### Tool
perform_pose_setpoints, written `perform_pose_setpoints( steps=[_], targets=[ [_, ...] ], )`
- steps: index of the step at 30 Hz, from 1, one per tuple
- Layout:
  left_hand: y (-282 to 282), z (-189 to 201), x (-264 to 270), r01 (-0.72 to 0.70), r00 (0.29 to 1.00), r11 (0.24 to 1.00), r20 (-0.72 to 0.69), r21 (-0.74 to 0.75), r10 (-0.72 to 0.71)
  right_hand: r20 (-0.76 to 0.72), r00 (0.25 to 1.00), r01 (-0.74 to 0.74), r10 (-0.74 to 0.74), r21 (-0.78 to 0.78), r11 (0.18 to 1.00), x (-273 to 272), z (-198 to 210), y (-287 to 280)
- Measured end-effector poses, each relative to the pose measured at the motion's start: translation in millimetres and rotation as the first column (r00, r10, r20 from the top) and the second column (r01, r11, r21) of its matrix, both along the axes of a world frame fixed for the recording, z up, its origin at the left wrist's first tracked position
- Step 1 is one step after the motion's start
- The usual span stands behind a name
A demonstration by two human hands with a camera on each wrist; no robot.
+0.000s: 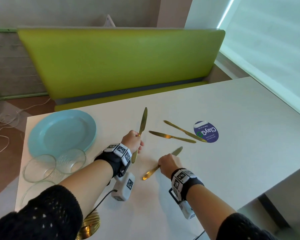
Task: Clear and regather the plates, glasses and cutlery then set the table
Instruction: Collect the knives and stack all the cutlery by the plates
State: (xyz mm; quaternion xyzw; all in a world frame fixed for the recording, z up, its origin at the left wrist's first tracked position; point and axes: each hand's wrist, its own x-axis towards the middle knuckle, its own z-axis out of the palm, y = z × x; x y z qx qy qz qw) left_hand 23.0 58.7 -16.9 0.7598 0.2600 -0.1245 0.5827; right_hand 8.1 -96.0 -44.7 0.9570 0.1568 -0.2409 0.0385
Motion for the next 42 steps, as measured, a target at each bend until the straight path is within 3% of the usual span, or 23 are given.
perform_pose_setpoints(
  steps=[11,17,20,23,26,29,31,38,40,42],
  targets=[
    [-3,-3,-8,0.020,0.999,0.997,-0.038,-0.075,-0.023,-0.019,0.958,0.288,-0.287,0.089,0.954,-11,-4,2],
    [1,-8,-8,-0.012,0.999,0.995,-0.041,-0.102,0.008,0.008,0.948,0.317,-0.318,0.045,0.947,-7,-1,4],
    [4,-7,-8,-0.013,0.999,0.991,-0.031,-0.133,0.009,-0.011,0.910,0.413,-0.414,0.094,0.906,-2,2,3],
    [7,-7,-7,-0.003,1.000,0.987,-0.029,-0.160,-0.001,-0.066,0.843,0.535,-0.535,0.214,0.817,10,12,4],
    [8,-9,-3,-0.026,0.999,0.983,-0.044,-0.181,0.019,-0.199,0.806,0.588,-0.558,0.387,0.711,28,25,8],
    [5,-6,1,-0.054,0.997,0.971,-0.065,-0.231,0.040,-0.437,0.710,0.697,-0.553,0.553,0.457,41,41,16],
    [2,-5,4,-0.039,0.997,0.967,-0.067,-0.252,0.023,-0.516,0.682,0.724,-0.518,0.577,0.378,48,48,23],
    [-4,-6,8,0.130,0.985,0.976,-0.090,-0.177,-0.148,-0.384,0.732,0.680,-0.562,0.459,0.572,64,49,42],
    [-6,-8,7,0.204,0.972,0.969,-0.092,-0.137,-0.217,-0.338,0.743,0.666,-0.578,0.464,0.584,64,47,48],
    [-7,-11,8,0.223,0.969,0.966,-0.076,-0.131,-0.234,-0.327,0.730,0.673,-0.600,0.502,0.544,61,49,52]
  ],
)
